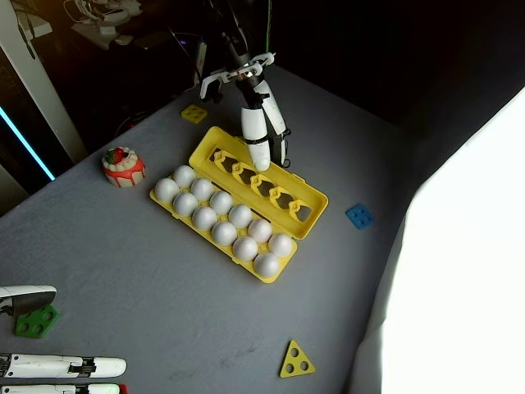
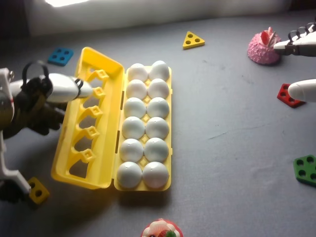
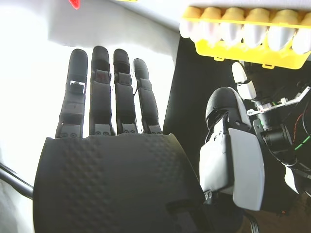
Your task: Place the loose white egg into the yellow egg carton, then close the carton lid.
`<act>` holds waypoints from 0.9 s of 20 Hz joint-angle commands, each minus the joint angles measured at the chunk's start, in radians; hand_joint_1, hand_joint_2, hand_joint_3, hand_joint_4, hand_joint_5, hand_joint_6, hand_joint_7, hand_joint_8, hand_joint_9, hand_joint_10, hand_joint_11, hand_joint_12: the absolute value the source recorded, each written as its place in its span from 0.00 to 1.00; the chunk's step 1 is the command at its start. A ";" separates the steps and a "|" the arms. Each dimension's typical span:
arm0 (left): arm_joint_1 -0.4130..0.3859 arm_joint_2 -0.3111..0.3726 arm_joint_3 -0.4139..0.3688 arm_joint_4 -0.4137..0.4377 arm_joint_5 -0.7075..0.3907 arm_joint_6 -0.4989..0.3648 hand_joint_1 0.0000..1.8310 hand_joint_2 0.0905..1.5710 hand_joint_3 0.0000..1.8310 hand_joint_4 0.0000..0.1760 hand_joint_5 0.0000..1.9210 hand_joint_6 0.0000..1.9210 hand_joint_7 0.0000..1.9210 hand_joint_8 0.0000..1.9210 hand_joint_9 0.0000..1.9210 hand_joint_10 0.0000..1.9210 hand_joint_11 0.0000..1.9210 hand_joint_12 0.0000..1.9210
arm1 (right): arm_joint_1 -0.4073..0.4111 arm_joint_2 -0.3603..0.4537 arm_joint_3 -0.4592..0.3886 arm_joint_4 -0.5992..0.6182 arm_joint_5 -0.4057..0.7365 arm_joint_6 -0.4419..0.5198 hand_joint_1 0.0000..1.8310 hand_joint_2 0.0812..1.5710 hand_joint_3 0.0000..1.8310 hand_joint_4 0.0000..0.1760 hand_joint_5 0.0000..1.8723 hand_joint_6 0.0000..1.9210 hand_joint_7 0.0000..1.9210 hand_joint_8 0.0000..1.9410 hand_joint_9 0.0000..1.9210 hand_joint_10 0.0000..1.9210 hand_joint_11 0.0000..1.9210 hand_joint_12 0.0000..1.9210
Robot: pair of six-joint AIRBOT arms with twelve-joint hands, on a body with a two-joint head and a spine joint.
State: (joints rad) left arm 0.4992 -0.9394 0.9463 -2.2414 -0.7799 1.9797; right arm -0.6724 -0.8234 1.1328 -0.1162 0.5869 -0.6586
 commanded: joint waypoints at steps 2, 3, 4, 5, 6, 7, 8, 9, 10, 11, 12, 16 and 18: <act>-0.055 -0.006 0.000 0.046 0.020 0.043 0.06 0.81 0.00 0.00 0.23 0.00 0.29 0.01 0.10 0.40 0.00 0.57 | 0.003 0.010 0.000 0.022 0.120 0.003 0.02 0.73 0.00 0.00 0.17 0.00 0.19 0.00 0.18 0.00 0.00 0.45; -0.088 -0.009 0.000 0.046 0.016 0.071 0.05 0.81 0.00 0.00 0.23 0.00 0.29 0.02 0.10 0.40 0.00 0.59 | 0.003 0.010 0.000 0.022 0.120 0.003 0.03 0.73 0.00 0.00 0.17 0.00 0.19 0.00 0.17 0.00 0.00 0.43; -0.138 -0.014 -0.005 0.046 0.004 0.115 0.05 0.81 0.00 0.00 0.23 0.00 0.29 0.02 0.10 0.41 0.00 0.59 | 0.003 0.010 0.000 0.022 0.120 0.003 0.02 0.73 0.00 0.00 0.17 0.00 0.19 0.00 0.18 0.00 0.00 0.43; -0.177 -0.018 -0.011 0.046 -0.005 0.143 0.04 0.82 0.00 0.00 0.22 0.00 0.28 0.01 0.09 0.41 0.00 0.57 | 0.004 0.010 0.000 0.022 0.120 0.003 0.03 0.72 0.00 0.00 0.18 0.00 0.19 0.00 0.18 0.00 0.00 0.44; -0.213 -0.021 -0.022 0.046 -0.018 0.166 0.04 0.82 0.00 0.00 0.23 0.00 0.28 0.02 0.09 0.41 0.00 0.56 | 0.004 0.009 0.000 0.022 0.122 0.003 0.04 0.72 0.00 0.00 0.17 0.00 0.18 0.00 0.17 0.00 0.00 0.42; -0.253 -0.023 -0.043 0.046 -0.035 0.192 0.04 0.82 0.00 0.00 0.23 0.00 0.28 0.02 0.09 0.41 0.00 0.56 | 0.004 0.009 0.000 0.022 0.123 0.002 0.03 0.72 0.00 0.00 0.18 0.00 0.18 0.00 0.17 0.00 0.00 0.42; -0.274 -0.023 -0.058 0.046 -0.044 0.208 0.06 0.82 0.00 0.00 0.23 0.01 0.29 0.02 0.09 0.41 0.00 0.56 | 0.004 0.009 0.000 0.022 0.124 0.002 0.05 0.72 0.00 0.00 0.19 0.00 0.19 0.00 0.18 0.00 0.00 0.44; -0.298 -0.023 -0.087 0.046 -0.056 0.224 0.05 0.82 0.00 0.00 0.23 0.00 0.28 0.01 0.09 0.41 0.00 0.56 | 0.004 0.009 0.000 0.022 0.126 0.002 0.03 0.73 0.00 0.00 0.18 0.00 0.19 0.00 0.18 0.00 0.00 0.42; -0.309 -0.023 -0.118 0.045 -0.063 0.228 0.04 0.82 0.00 0.00 0.23 0.01 0.28 0.02 0.09 0.41 0.00 0.57 | 0.004 0.009 0.000 0.022 0.126 0.002 0.04 0.72 0.00 0.00 0.19 0.00 0.19 0.00 0.18 0.00 0.00 0.41; -0.309 -0.023 -0.137 0.043 -0.065 0.228 0.06 0.81 0.00 0.00 0.24 0.01 0.29 0.02 0.09 0.42 0.00 0.57 | 0.004 0.009 0.000 0.022 0.127 0.002 0.03 0.73 0.00 0.00 0.18 0.00 0.18 0.00 0.17 0.00 0.00 0.39; -0.306 -0.023 -0.163 0.038 -0.067 0.228 0.05 0.82 0.00 0.00 0.23 0.00 0.28 0.02 0.09 0.42 0.00 0.56 | 0.004 0.009 0.000 0.022 0.128 0.002 0.02 0.73 0.00 0.00 0.18 0.00 0.18 0.00 0.17 0.00 0.00 0.39; -0.270 -0.023 -0.227 0.027 -0.066 0.226 0.05 0.81 0.00 0.00 0.23 0.00 0.28 0.02 0.08 0.42 0.00 0.55 | 0.004 0.009 0.000 0.022 0.137 0.002 0.03 0.73 0.00 0.00 0.18 0.00 0.18 0.00 0.17 0.00 0.00 0.40; -0.250 -0.024 -0.242 0.027 -0.057 0.222 0.06 0.81 0.00 0.00 0.23 0.00 0.28 0.02 0.08 0.42 0.00 0.55 | 0.003 0.009 0.000 0.022 0.138 0.002 0.02 0.73 0.00 0.00 0.17 0.00 0.18 0.00 0.17 0.00 0.00 0.40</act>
State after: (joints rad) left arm 0.2546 -0.9623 0.7071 -2.2639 -0.8654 2.2051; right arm -0.6724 -0.8234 1.1328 -0.1165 0.6044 -0.6586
